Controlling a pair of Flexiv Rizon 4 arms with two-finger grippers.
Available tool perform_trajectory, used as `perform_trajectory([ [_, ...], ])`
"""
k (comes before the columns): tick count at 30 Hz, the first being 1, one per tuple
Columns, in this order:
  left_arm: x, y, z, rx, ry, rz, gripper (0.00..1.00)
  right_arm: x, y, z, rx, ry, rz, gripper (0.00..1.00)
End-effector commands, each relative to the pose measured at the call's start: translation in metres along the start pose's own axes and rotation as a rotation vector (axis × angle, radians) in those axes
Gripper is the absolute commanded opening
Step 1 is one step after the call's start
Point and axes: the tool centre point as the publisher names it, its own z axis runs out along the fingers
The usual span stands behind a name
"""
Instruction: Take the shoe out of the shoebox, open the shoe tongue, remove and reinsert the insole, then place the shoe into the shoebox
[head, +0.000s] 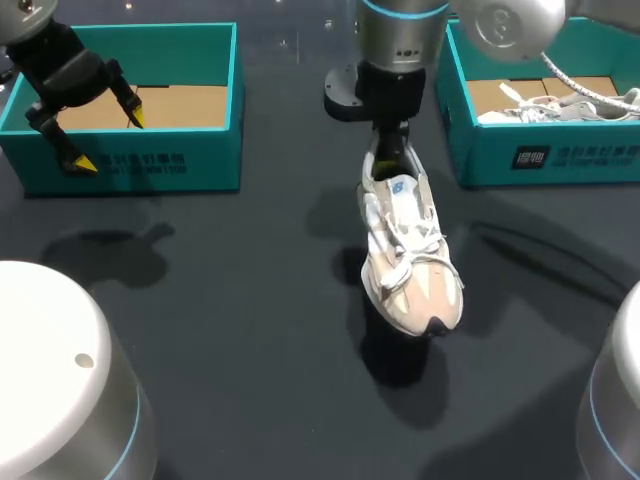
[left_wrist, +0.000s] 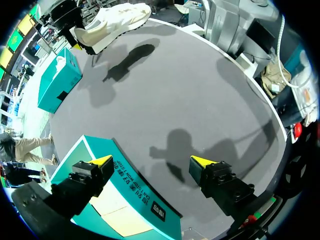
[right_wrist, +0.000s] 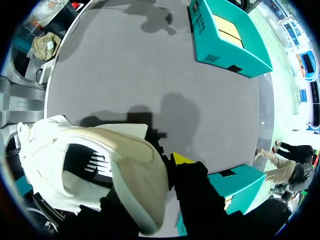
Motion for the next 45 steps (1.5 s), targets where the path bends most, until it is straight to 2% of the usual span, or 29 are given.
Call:
perform_trajectory([
  [1, 0.0, 0.0, 0.0, -0.002, 0.001, 0.001, 1.0, 0.003, -0.003, -0.007, -0.003, -0.005, 0.0, 0.0],
  [9, 0.0, 0.0, 0.0, -0.002, 0.001, 0.001, 1.0, 0.003, -0.003, -0.007, -0.003, -0.005, 0.0, 0.0],
  [10, 0.0, 0.0, 0.0, -0.002, 0.001, 0.001, 1.0, -0.002, -0.012, -0.01, 0.035, -0.012, 0.017, 0.0],
  [13, 0.0, 0.0, 0.0, -0.002, 0.001, 0.001, 1.0, -0.017, -0.044, -0.023, 0.06, -0.023, 0.048, 0.0],
  [16, 0.0, 0.0, 0.0, -0.002, 0.001, 0.001, 1.0, -0.034, -0.071, -0.04, 0.05, -0.044, 0.064, 0.0],
  [21, 0.0, 0.0, 0.0, -0.002, 0.001, 0.001, 1.0, -0.072, -0.112, -0.056, 0.066, -0.07, 0.055, 0.0],
  [28, 0.0, 0.0, 0.0, -0.002, 0.001, 0.001, 1.0, -0.132, -0.16, -0.072, 0.145, -0.086, 0.078, 0.0],
  [33, 0.0, 0.0, 0.0, -0.002, 0.001, 0.001, 1.0, -0.178, -0.193, -0.082, 0.148, -0.108, 0.089, 0.0],
  [35, 0.0, 0.0, 0.0, -0.002, 0.001, 0.001, 1.0, -0.2, -0.207, -0.081, 0.12, -0.129, 0.064, 0.0],
  [45, 0.0, 0.0, 0.0, -0.002, 0.001, 0.001, 1.0, -0.2, -0.207, -0.081, 0.12, -0.129, 0.064, 0.0],
])
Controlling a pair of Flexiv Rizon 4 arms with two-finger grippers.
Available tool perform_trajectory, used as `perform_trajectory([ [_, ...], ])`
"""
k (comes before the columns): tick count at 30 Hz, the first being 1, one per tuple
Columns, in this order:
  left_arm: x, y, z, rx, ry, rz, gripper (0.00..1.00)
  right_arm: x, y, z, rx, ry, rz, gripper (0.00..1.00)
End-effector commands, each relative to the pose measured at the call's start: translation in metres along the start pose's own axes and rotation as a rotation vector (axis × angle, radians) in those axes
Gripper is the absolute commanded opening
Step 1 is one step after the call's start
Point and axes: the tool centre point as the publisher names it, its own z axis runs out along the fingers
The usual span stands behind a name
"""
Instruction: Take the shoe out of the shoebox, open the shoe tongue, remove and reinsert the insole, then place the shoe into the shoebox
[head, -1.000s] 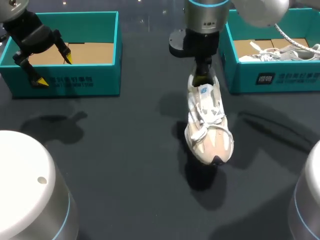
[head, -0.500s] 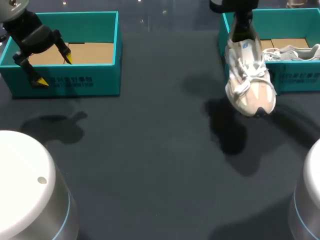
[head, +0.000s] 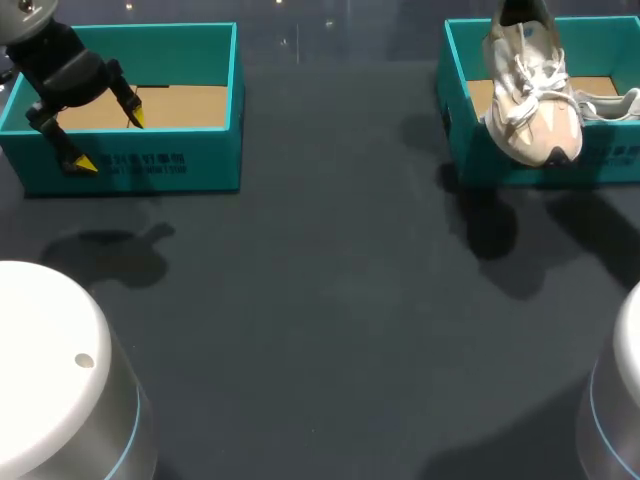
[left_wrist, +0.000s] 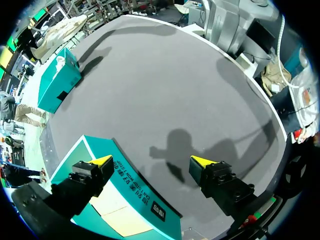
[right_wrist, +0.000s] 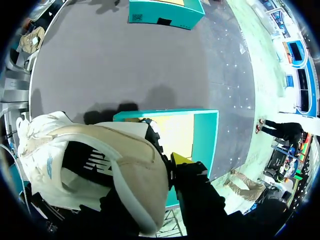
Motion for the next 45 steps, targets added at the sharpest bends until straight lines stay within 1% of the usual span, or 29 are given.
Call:
perform_trajectory([
  [1, 0.0, 0.0, 0.0, -0.002, 0.0, 0.001, 1.0, 0.0, 0.001, -0.002, 0.006, 0.002, 0.0, 0.0],
  [4, 0.0, 0.0, 0.0, -0.002, 0.0, 0.001, 1.0, 0.0, 0.001, -0.002, 0.006, 0.002, 0.0, 0.0],
  [5, 0.0, 0.0, 0.0, -0.002, 0.0, 0.001, 1.0, -0.011, -0.006, -0.001, -0.006, -0.023, 0.022, 0.0],
  [6, 0.0, 0.0, 0.0, -0.002, 0.0, 0.001, 1.0, -0.021, -0.014, -0.002, -0.002, -0.034, 0.025, 0.0],
  [8, 0.0, 0.0, 0.0, -0.002, 0.0, 0.001, 1.0, -0.043, -0.03, -0.005, 0.033, -0.06, 0.014, 0.0],
  [9, 0.0, 0.0, 0.0, -0.002, 0.0, 0.001, 1.0, -0.055, -0.039, -0.005, 0.07, -0.063, 0.002, 0.0],
  [14, 0.0, 0.0, 0.0, -0.002, 0.0, 0.001, 1.0, -0.105, -0.084, 0.002, 0.08, -0.064, -0.062, 0.0],
  [15, 0.0, 0.0, 0.0, -0.002, 0.0, 0.001, 1.0, -0.111, -0.089, 0.004, 0.09, -0.056, -0.083, 0.0],
  [16, 0.0, 0.0, 0.0, -0.002, 0.0, 0.001, 1.0, -0.122, -0.1, 0.007, 0.098, -0.054, -0.104, 0.0],
  [18, 0.0, 0.0, 0.0, -0.002, 0.0, 0.001, 1.0, -0.137, -0.117, 0.011, 0.092, -0.058, -0.124, 0.0],
  [19, 0.0, 0.0, 0.0, -0.002, 0.0, 0.001, 1.0, -0.143, -0.123, 0.012, 0.087, -0.059, -0.156, 0.0],
  [21, 0.0, 0.0, 0.0, -0.002, 0.0, 0.001, 1.0, -0.157, -0.136, 0.017, 0.08, -0.069, -0.163, 0.0],
  [24, 0.0, 0.0, 0.0, -0.002, 0.0, 0.001, 1.0, -0.174, -0.155, 0.031, 0.079, -0.067, -0.163, 0.0],
  [28, 0.0, 0.0, 0.0, -0.002, 0.0, 0.001, 1.0, -0.181, -0.172, 0.045, 0.055, -0.044, -0.102, 0.0],
  [30, 0.0, 0.0, 0.0, -0.002, 0.0, 0.001, 1.0, -0.183, -0.178, 0.046, 0.047, -0.054, -0.051, 0.0],
  [34, 0.0, 0.0, 0.0, -0.002, 0.0, 0.001, 1.0, -0.186, -0.192, 0.048, 0.061, -0.072, 0.077, 0.0],
  [37, 0.0, 0.0, 0.0, -0.002, 0.0, 0.001, 1.0, -0.189, -0.207, 0.05, 0.069, -0.078, 0.204, 0.0],
  [38, 0.0, 0.0, 0.0, -0.002, 0.0, 0.001, 1.0, -0.189, -0.211, 0.05, 0.1, -0.075, 0.252, 0.0],
  [40, 0.0, 0.0, 0.0, -0.002, 0.0, 0.001, 1.0, -0.19, -0.219, 0.051, 0.108, -0.068, 0.344, 0.0],
  [41, 0.0, 0.0, 0.0, -0.002, 0.0, 0.001, 1.0, -0.19, -0.223, 0.051, 0.139, -0.054, 0.422, 0.0],
  [45, 0.0, 0.0, 0.0, -0.002, 0.0, 0.001, 1.0, -0.189, -0.237, 0.056, 0.152, -0.027, 0.601, 0.0],
])
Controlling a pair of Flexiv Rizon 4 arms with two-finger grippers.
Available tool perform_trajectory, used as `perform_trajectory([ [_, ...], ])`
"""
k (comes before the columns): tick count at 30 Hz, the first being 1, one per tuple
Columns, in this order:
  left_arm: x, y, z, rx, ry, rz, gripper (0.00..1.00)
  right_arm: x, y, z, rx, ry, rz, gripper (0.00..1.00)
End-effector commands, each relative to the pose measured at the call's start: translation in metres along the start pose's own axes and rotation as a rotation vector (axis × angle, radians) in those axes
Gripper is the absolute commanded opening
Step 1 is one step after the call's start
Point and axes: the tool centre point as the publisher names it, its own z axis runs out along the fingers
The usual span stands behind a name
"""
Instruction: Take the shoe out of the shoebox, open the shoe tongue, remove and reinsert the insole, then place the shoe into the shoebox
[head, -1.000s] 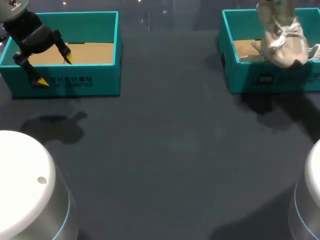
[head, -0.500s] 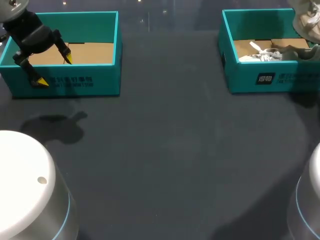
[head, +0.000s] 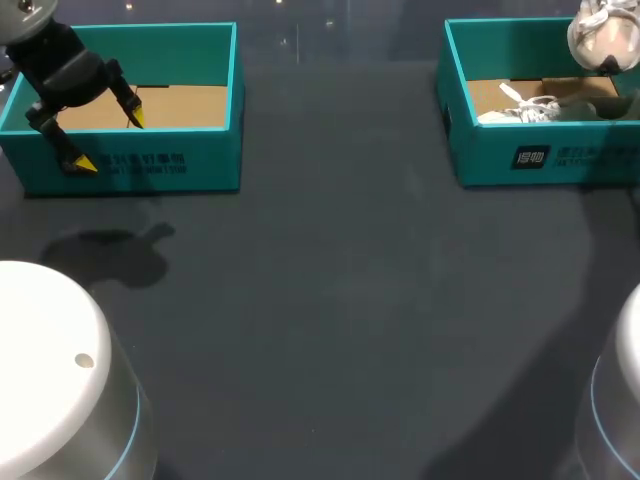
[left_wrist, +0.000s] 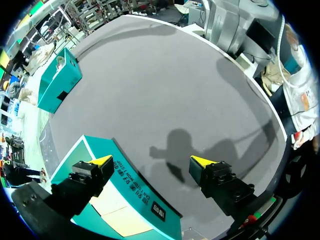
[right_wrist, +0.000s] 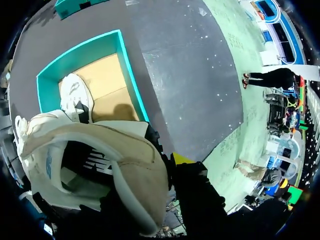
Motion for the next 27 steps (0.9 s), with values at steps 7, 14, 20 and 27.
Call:
perform_trajectory([
  [7, 0.0, 0.0, 0.0, -0.002, 0.001, 0.001, 1.0, -0.011, -0.017, 0.008, 0.097, 0.045, 0.474, 0.0],
  [14, 0.0, 0.0, 0.0, -0.002, 0.001, 0.001, 1.0, -0.006, -0.029, 0.006, 0.115, 0.06, 0.633, 0.0],
  [20, 0.0, 0.0, 0.0, -0.002, 0.001, 0.001, 1.0, -0.006, -0.029, 0.006, 0.115, 0.06, 0.633, 0.0],
  [27, 0.0, 0.0, 0.0, -0.002, 0.001, 0.001, 1.0, -0.006, -0.029, 0.006, 0.115, 0.06, 0.633, 0.0],
])
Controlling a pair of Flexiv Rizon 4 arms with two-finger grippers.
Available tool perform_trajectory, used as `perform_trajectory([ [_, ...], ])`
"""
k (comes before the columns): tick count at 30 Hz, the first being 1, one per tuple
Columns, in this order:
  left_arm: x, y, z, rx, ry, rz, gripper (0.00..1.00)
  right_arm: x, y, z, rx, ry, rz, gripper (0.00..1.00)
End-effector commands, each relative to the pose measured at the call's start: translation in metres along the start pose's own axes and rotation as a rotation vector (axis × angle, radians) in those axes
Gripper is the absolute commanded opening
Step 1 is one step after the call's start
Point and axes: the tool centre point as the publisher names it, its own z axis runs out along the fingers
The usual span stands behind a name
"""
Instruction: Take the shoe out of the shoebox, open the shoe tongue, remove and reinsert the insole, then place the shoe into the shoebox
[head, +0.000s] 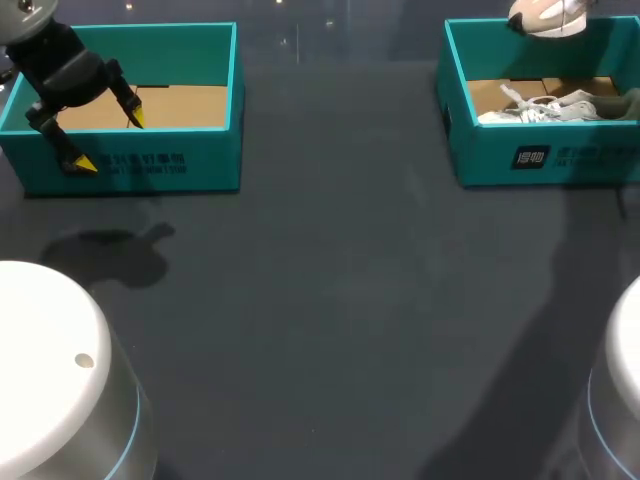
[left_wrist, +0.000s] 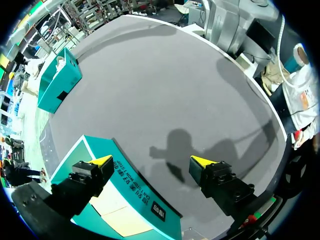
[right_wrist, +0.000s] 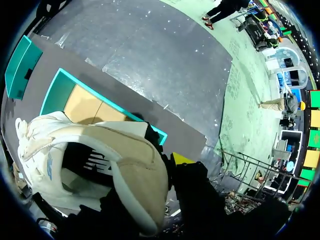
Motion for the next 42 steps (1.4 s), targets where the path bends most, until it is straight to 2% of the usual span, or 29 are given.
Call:
perform_trajectory([
  [1, 0.0, 0.0, 0.0, -0.002, 0.0, 0.001, 1.0, -0.008, 0.0, -0.001, 0.011, 0.003, 0.09, 0.0],
  [6, 0.0, 0.0, 0.0, -0.002, 0.0, 0.001, 1.0, -0.019, -0.012, 0.005, 0.052, -0.075, 0.366, 0.0],
  [8, 0.0, 0.0, 0.0, -0.002, 0.0, 0.001, 1.0, -0.02, -0.014, 0.008, 0.032, -0.056, 0.43, 0.0],
  [10, 0.0, 0.0, 0.0, -0.002, 0.0, 0.001, 1.0, -0.018, -0.017, 0.011, 0.043, -0.097, 0.478, 0.0],
  [12, 0.0, 0.0, 0.0, -0.002, 0.0, 0.001, 1.0, -0.012, -0.019, 0.011, 0.009, -0.118, 0.528, 0.0],
  [14, 0.0, 0.0, 0.0, -0.002, 0.0, 0.001, 1.0, -0.005, -0.023, 0.01, -0.018, -0.192, 0.562, 0.0],
  [17, 0.0, 0.0, 0.0, -0.002, 0.0, 0.001, 1.0, 0.007, -0.028, 0.012, -0.028, -0.264, 0.565, 0.0],
  [20, 0.0, 0.0, 0.0, -0.002, 0.0, 0.001, 1.0, 0.012, -0.034, 0.015, -0.055, -0.269, 0.542, 0.0],
  [35, 0.0, 0.0, 0.0, -0.002, 0.0, 0.001, 1.0, 0.012, -0.034, 0.015, -0.055, -0.269, 0.542, 0.0],
  [42, 0.0, 0.0, 0.0, -0.002, 0.0, 0.001, 1.0, 0.026, -0.046, 0.029, -0.088, -0.181, 0.565, 0.0],
])
